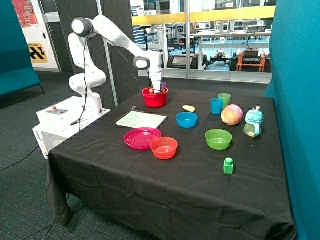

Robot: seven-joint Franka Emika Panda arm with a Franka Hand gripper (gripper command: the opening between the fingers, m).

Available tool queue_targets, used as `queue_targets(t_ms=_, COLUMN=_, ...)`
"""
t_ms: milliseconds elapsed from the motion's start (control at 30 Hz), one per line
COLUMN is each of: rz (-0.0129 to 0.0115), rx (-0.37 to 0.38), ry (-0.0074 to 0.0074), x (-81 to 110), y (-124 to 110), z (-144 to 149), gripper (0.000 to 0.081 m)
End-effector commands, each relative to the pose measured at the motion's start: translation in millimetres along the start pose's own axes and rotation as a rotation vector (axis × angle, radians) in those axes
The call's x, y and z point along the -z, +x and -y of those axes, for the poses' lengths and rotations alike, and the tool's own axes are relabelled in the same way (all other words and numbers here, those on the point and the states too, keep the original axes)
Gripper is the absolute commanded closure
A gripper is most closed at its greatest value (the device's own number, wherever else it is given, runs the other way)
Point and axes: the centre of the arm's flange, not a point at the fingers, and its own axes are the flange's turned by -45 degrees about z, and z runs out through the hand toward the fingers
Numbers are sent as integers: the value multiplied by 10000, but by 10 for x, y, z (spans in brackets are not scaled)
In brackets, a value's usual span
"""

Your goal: Hide the teddy bear in the red bowl

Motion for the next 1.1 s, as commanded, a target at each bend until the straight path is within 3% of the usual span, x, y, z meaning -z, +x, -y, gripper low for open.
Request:
queue_targets(t_ms=0, rz=-9, rx=100, ry=10, x=26, y=19, z=10, gripper=279)
queue_targets(t_ms=400, rz=-9, rx=175, ry=10, x=104, y=45, z=71, gripper=229)
queue_targets(t_ms=900, rz=-9, rx=36, ry=10, x=132, y=-8, z=102, gripper=42)
queue_targets(t_ms=1033, rz=-9, rx=18, ry=10, x=159, y=-33, z=107, gripper=89)
queue_targets(t_ms=1067, rz=-9, rx=15, ry=10, x=165, y=-36, z=106, gripper=58)
